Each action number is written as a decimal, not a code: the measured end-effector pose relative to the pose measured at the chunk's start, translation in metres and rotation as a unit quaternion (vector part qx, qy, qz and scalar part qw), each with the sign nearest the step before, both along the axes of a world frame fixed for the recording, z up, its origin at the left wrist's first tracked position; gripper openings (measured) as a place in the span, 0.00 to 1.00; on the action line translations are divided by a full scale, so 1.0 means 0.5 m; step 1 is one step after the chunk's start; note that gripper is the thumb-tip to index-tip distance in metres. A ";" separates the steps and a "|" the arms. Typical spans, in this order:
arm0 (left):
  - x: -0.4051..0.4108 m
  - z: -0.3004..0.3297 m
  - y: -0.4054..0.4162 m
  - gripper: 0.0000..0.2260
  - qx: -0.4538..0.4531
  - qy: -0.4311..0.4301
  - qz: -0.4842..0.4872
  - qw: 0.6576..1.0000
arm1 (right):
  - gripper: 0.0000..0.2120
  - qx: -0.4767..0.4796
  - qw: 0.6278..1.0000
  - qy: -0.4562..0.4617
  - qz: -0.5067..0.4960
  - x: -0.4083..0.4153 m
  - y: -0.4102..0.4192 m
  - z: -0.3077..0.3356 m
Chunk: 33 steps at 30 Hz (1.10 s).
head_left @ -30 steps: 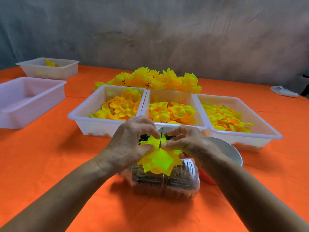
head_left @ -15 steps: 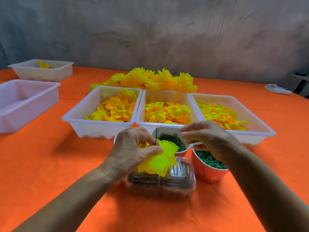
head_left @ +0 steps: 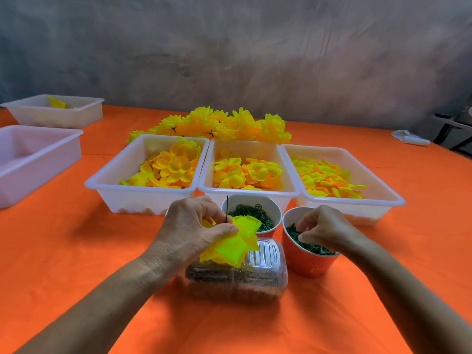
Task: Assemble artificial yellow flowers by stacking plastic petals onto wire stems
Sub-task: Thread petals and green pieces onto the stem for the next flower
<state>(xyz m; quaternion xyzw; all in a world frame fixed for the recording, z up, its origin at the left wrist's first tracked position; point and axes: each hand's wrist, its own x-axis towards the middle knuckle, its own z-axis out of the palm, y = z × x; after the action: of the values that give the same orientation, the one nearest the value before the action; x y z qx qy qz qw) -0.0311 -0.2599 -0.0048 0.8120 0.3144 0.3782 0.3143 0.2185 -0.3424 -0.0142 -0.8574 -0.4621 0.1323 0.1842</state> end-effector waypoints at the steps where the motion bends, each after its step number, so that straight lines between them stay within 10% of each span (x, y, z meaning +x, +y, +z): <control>1: -0.001 0.001 -0.001 0.06 0.004 0.002 0.002 1.000 | 0.07 -0.009 1.000 -0.024 0.002 0.000 0.003 -0.004; 11: -0.009 0.017 -0.014 0.08 0.062 0.038 0.035 0.997 | 0.17 -0.058 0.986 -0.156 0.034 -0.009 0.019 -0.030; 33: -0.011 0.027 -0.016 0.04 0.026 0.067 0.036 0.997 | 0.06 -0.067 0.979 -0.187 0.037 -0.024 0.026 -0.029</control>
<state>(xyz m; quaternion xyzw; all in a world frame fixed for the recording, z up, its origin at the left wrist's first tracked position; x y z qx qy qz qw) -0.0364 -0.2678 0.0086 0.8316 0.3536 0.3422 0.2576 0.2065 -0.3297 -0.0286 -0.8594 -0.5102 0.0071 0.0314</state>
